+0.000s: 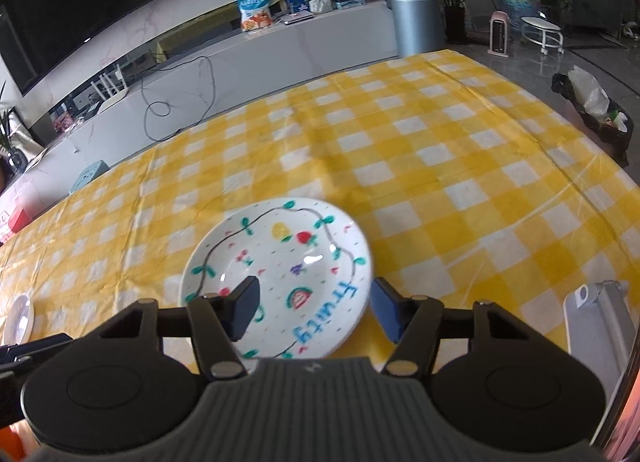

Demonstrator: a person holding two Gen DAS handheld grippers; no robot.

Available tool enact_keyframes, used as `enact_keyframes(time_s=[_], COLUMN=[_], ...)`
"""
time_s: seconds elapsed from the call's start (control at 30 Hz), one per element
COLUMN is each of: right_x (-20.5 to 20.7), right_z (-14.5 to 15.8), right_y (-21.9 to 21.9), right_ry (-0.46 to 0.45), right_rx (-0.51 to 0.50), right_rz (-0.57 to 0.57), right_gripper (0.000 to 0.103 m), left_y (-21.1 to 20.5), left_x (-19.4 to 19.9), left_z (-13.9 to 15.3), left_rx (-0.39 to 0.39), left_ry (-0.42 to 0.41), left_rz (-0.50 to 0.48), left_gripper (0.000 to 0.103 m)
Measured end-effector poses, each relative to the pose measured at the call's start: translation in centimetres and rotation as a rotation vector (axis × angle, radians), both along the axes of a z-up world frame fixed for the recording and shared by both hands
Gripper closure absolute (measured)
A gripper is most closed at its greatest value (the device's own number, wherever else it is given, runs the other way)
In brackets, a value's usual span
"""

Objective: Organize plates and bowls
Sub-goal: 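Move both grippers to the painted Fruity plate and grip its rim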

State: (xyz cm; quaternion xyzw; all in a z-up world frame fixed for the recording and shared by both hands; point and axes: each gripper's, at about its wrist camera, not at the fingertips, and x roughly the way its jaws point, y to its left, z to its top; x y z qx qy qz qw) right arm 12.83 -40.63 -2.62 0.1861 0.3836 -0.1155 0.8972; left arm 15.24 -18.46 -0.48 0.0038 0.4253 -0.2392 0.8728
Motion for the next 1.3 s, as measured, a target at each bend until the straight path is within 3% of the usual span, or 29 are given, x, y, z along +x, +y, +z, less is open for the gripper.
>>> enact_keyframes(time_s=[0.03, 0.3, 0.53, 0.7, 0.87, 1.0, 1.1, 1.2, 1.3], right_x=[0.1, 0.5, 0.5, 0.6, 0.8, 0.7, 0.6, 0.6, 0.7], right_z=[-0.1, -0.5, -1.5, -2.2, -2.4, -2.8, -3.1, -3.2, -3.0], right_y=[-0.4, -3.0, -4.1, -4.6, -4.8, -5.4, -5.8, -5.8, -5.3], right_ry=[0.001, 0.001, 0.038, 0.056, 0.050, 0.041, 0.034, 0.030, 0.030], right_rx=[0.002, 0.013, 0.086, 0.155, 0.181, 0.267, 0.322, 0.327, 0.294], right_rz=[-0.014, -0.114, -0.154, -0.154, -0.150, -0.152, -0.165, -0.166, -0.152], right_gripper=[0.051, 0.056, 0.070, 0.078, 0.084, 0.093, 0.095, 0.095, 0.095], left_y=[-0.4, -2.4, -3.0, -3.4, -4.0, -4.1, -4.0, -3.7, -3.1], left_x=[0.4, 3.3, 4.4, 5.8, 6.9, 8.0, 8.5, 8.8, 9.2], left_z=[-0.1, -2.3, -3.8, -4.5, -4.6, -4.6, -4.6, -4.7, -4.7], left_rx=[-0.008, -0.031, -0.040, -0.029, 0.006, -0.010, -0.014, -0.015, -0.044], left_ry=[0.002, 0.027, 0.057, 0.133, 0.181, 0.217, 0.228, 0.232, 0.251], left_rz=[-0.007, -0.005, -0.019, -0.041, -0.093, -0.109, -0.110, -0.103, -0.090], left_gripper=[0.061, 0.051, 0.051, 0.051, 0.061, 0.069, 0.075, 0.085, 0.087])
